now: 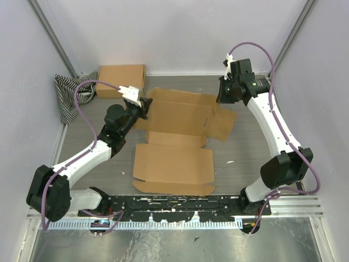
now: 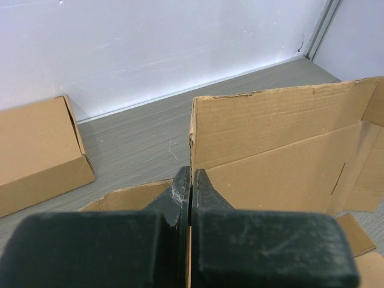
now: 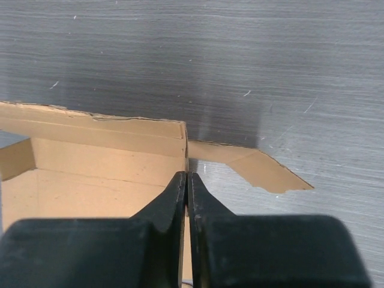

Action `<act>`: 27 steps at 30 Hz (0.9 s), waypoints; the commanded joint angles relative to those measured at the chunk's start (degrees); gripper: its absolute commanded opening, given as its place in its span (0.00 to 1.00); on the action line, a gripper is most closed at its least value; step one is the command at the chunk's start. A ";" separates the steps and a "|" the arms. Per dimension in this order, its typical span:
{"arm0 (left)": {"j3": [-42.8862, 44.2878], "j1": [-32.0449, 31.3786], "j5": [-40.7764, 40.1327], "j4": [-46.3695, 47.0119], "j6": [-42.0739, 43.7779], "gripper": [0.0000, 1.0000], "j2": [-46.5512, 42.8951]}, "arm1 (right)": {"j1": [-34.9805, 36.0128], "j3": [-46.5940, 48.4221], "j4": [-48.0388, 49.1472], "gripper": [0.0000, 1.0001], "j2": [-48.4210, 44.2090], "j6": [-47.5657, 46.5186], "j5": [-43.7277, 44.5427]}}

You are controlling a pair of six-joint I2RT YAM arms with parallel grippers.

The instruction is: Fold the paper box

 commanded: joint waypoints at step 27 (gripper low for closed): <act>0.18 -0.65 -2.22 3.05 -0.06 0.08 -1.60 | -0.16 -3.15 0.47 0.01 -0.68 0.47 -4.26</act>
